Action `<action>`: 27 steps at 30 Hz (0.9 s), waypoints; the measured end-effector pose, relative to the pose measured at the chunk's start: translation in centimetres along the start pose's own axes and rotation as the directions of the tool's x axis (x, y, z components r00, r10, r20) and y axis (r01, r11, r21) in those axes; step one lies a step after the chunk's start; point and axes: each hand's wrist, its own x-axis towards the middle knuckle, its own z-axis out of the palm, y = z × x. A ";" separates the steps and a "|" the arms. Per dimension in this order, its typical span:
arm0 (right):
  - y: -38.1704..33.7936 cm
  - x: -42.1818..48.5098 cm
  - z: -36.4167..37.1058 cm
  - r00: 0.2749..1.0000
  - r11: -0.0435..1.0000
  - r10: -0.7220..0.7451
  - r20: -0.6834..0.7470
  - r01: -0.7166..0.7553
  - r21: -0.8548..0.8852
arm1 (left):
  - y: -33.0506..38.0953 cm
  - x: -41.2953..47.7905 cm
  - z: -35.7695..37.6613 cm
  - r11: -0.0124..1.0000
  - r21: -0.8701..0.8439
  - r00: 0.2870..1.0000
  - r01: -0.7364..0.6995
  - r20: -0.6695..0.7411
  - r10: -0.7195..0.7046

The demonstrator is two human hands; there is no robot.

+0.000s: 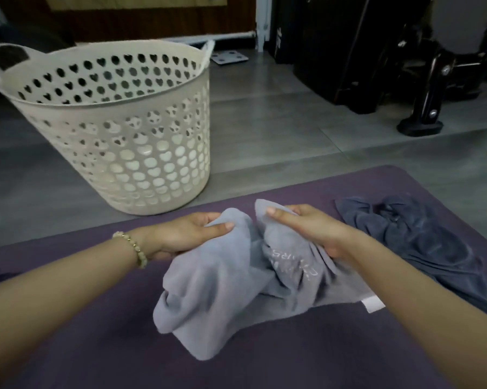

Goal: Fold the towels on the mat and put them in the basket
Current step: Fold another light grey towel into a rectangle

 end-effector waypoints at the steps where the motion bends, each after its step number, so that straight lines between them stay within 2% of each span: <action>1: -1.8 -0.1 1.5 0.999 1.000 -0.010 0.047 0.011 -0.015 | 0.2 -2.3 -0.6 0.999 -0.040 1.000 -0.009 0.023 0.010; 4: -6.4 -0.5 5.6 0.979 0.999 -0.040 0.199 0.045 -0.019 | 0.2 -9.3 -2.7 0.988 -0.148 0.996 -0.038 0.075 0.050; 7: -9.6 -0.4 9.5 0.939 0.999 -0.046 0.342 0.042 0.020 | -1.4 -15.1 -4.7 0.951 -0.308 0.998 -0.028 0.052 0.046; 9: -10.0 1.0 12.0 0.908 1.000 0.019 0.419 -0.012 -0.018 | -3.9 -17.7 -5.5 0.914 -0.406 0.999 0.008 0.044 0.011; 11: -8.5 3.0 14.2 0.882 0.982 0.142 0.449 -0.069 -0.176 | -7.9 -18.8 -5.7 0.888 -0.455 0.998 0.063 0.033 -0.054; 13: -5.2 5.0 16.1 0.868 0.908 0.287 0.406 -0.111 -0.405 | -13.3 -18.8 -5.1 0.869 -0.471 0.987 0.153 0.035 -0.155; 16: 1.5 6.8 17.8 0.874 0.708 0.401 0.275 -0.105 -0.699 | -21.7 -18.3 -3.7 0.839 -0.446 0.947 0.311 0.069 -0.314; 18: 4.9 6.9 18.5 0.884 0.653 0.430 0.182 -0.165 -0.739 | -25.1 -18.1 -3.1 0.805 -0.415 0.902 0.425 0.122 -0.414; 20: 6.2 7.0 19.4 0.916 0.646 0.381 0.127 -0.166 -0.745 | -26.1 -17.9 -3.3 0.771 -0.394 0.860 0.500 0.120 -0.497; 22: 6.3 7.6 20.7 0.962 0.632 0.265 0.063 -0.124 -0.765 | -27.1 -16.5 -4.2 0.778 -0.364 0.825 0.511 -0.047 -0.564; 24: 6.2 8.7 22.0 0.991 0.610 0.137 0.006 -0.079 -0.789 | -28.9 -14.3 -5.1 0.810 -0.333 0.785 0.483 -0.245 -0.569; 25: 6.2 9.2 22.6 0.994 0.618 0.107 -0.003 -0.068 -0.783 | -29.1 -13.3 -5.3 0.820 -0.353 0.773 0.451 -0.304 -0.556; 27: 6.8 10.4 23.5 0.988 0.705 0.156 -0.016 -0.122 -0.698 | -27.6 -11.7 -4.9 0.823 -0.408 0.769 0.395 -0.344 -0.539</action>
